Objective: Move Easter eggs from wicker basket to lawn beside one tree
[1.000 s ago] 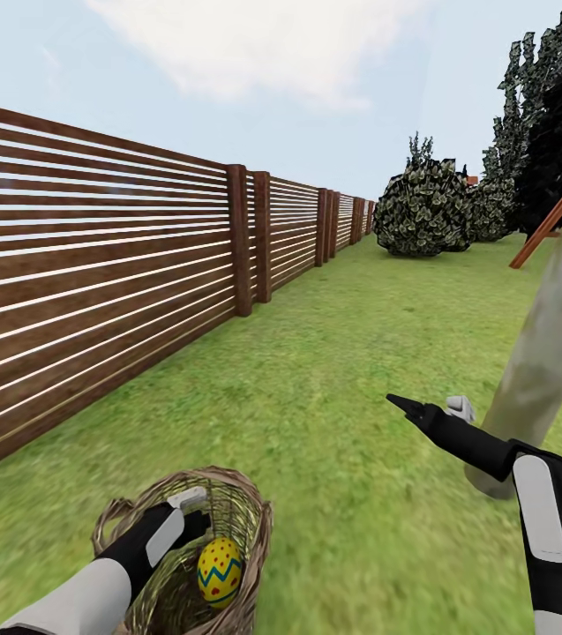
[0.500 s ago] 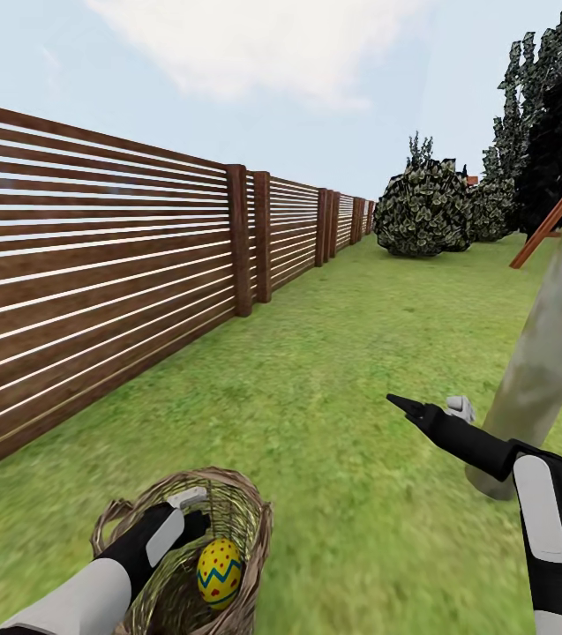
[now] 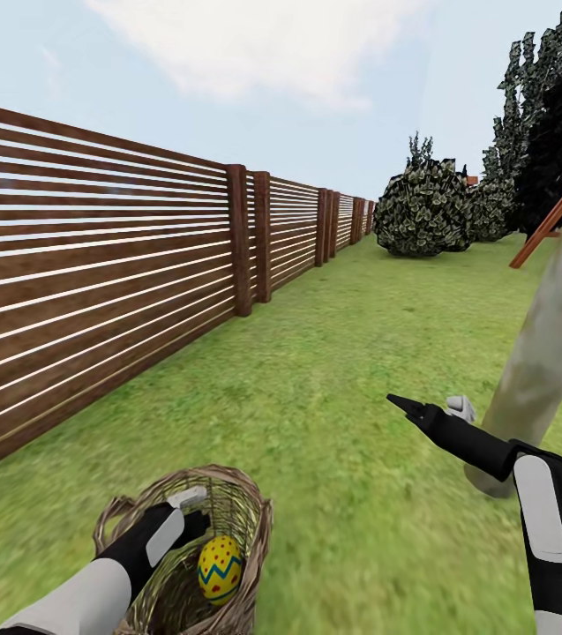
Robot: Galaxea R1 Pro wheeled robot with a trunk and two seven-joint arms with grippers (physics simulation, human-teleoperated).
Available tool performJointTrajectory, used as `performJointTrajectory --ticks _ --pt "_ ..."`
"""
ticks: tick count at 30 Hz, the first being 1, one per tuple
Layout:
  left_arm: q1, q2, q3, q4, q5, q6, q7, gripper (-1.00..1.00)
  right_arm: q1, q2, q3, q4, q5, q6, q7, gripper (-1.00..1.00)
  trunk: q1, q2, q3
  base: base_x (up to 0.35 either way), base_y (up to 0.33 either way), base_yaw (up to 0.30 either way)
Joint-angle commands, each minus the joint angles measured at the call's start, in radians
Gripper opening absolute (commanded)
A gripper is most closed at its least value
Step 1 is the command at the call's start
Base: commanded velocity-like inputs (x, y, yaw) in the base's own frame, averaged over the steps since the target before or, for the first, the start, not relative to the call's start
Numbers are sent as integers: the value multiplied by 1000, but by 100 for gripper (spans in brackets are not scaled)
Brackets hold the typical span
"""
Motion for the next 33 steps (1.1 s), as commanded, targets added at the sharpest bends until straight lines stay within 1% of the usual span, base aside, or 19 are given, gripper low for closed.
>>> performJointTrajectory --ticks 1,12,18,33 --pt "0 1 -8 -2 11 3 9 100 -1 0 -2 0 9 4 10 100 0 0 -1 -58 0 0" --pt "0 1 -8 -2 11 3 9 100 -1 0 -2 0 9 4 10 100 0 0 -1 -50 0 0" --pt "0 1 -8 -1 11 3 9 100 -1 0 -2 0 9 4 10 100 0 0 -1 -113 0 0" --pt "0 1 -7 2 11 3 9 100 -1 0 -2 0 9 4 10 100 0 0 -1 -11 0 0"
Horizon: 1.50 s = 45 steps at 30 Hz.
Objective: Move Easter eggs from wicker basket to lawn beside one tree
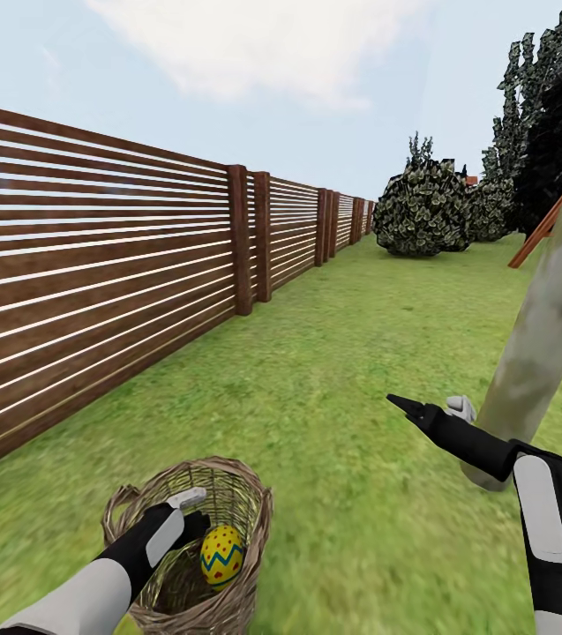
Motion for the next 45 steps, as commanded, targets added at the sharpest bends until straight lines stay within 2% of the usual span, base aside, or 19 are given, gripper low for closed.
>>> performJointTrajectory --ticks 1,14,45 --pt "0 1 -8 -2 11 3 9 100 -1 0 -2 0 9 4 10 100 0 0 -1 0 0 0" --pt "0 1 -7 -2 12 3 9 100 -1 0 -2 0 9 4 10 100 0 0 -1 0 0 0" --pt "-2 0 -6 4 15 16 9 100 -1 0 -2 0 8 4 10 100 14 -8 -121 0 0 0"
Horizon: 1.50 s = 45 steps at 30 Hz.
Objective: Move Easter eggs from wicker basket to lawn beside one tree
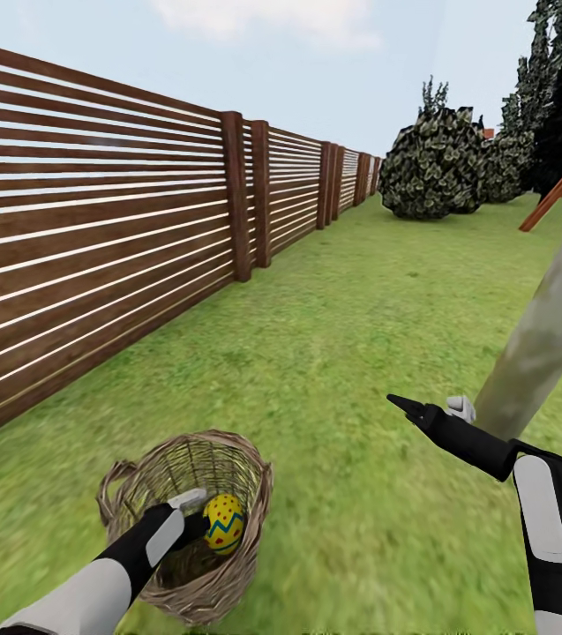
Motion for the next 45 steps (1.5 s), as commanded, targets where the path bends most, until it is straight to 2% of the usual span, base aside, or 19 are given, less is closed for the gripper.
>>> performJointTrajectory --ticks 1,5,17,26,29,37,41,45 --pt "-1 1 -9 -2 11 4 9 100 -1 0 -2 0 8 4 10 100 0 -1 -5 0 0 0" --pt "-14 -1 -10 -9 12 16 10 100 -1 0 -2 0 9 4 10 100 2 -2 -20 0 0 0" --pt "-113 6 -12 -10 18 159 22 100 -1 -5 -2 0 8 4 10 100 7 -4 -67 0 0 0" --pt "-163 7 -6 -7 24 249 24 100 -1 -9 -2 0 8 4 10 100 11 -7 -102 0 0 0" --pt "-169 7 -5 -9 24 272 24 100 -1 -9 -2 0 8 4 10 100 11 -7 -102 0 0 0" --pt "-171 15 -5 -12 24 284 23 100 -1 -9 -2 0 8 4 10 100 11 -7 -102 0 0 0" --pt "-172 18 -5 -13 24 287 22 100 -1 -9 -2 0 8 4 10 100 13 -7 -117 0 0 0" --pt "-172 20 -5 -13 24 296 22 100 -1 -9 -2 0 8 4 10 100 13 -7 -117 0 0 0"
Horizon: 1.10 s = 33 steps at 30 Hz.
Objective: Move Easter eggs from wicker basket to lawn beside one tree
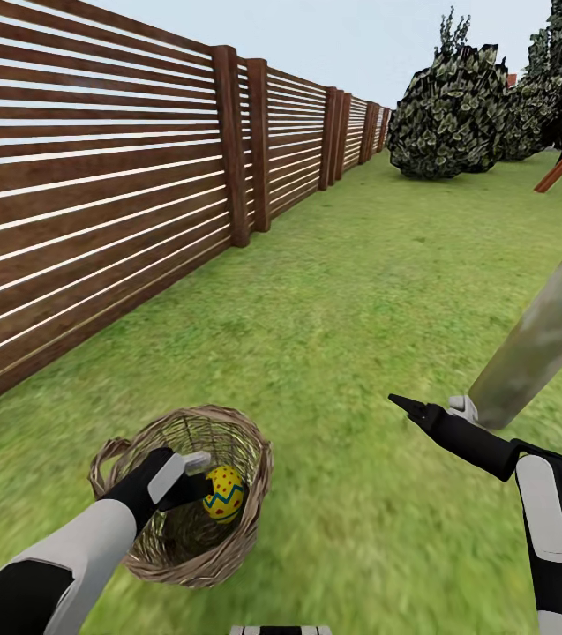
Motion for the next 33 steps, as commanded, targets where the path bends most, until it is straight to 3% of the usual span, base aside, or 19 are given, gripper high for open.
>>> performJointTrajectory --ticks 1,11,21,33 --pt "0 1 -7 -2 10 4 8 100 -1 0 -2 0 9 4 10 100 0 0 -1 0 0 0" --pt "0 8 -7 -3 10 7 7 100 -1 0 -2 0 9 4 10 100 0 0 -1 0 0 0" --pt "0 9 -7 -6 9 -4 -3 100 -1 0 -2 -1 9 4 10 100 4 -3 -40 0 0 0" --pt "1 7 -19 -8 8 -41 -6 100 16 1 0 -32 3 4 33 100 4 -3 -40 0 0 0"
